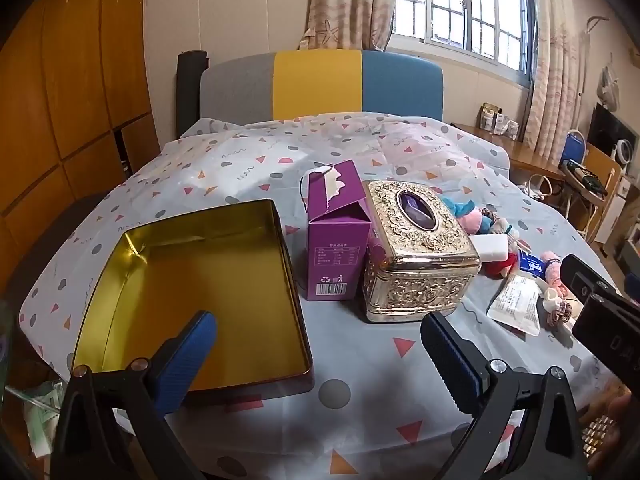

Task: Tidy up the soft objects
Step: 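Move both tools from the tin tray toward the pile of soft items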

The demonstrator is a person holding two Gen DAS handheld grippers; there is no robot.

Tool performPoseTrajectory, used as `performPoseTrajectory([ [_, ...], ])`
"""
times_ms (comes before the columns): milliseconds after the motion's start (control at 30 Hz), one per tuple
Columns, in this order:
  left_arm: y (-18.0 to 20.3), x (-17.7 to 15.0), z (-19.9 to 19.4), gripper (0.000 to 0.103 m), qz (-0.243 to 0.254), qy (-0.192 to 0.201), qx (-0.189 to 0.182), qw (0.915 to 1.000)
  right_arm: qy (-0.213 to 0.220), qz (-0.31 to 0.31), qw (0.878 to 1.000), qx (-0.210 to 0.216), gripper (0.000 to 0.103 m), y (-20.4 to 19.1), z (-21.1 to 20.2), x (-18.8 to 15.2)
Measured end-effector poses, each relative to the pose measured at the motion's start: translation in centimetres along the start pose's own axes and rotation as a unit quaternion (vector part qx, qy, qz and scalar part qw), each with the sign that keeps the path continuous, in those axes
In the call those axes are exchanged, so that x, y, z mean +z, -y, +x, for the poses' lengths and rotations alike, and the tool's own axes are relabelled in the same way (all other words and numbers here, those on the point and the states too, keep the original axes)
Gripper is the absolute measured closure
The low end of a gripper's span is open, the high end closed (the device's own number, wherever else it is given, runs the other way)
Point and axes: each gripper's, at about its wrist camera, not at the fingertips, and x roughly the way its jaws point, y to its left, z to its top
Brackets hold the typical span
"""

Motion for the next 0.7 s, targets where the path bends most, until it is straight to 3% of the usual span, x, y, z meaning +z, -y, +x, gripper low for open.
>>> performPoseTrajectory([
  [700,-0.6,-0.08,0.26,0.0,-0.004,-0.006,0.004,1.0,-0.003,-0.007,1.0,0.003,0.0,-0.37,0.23,-0.21],
])
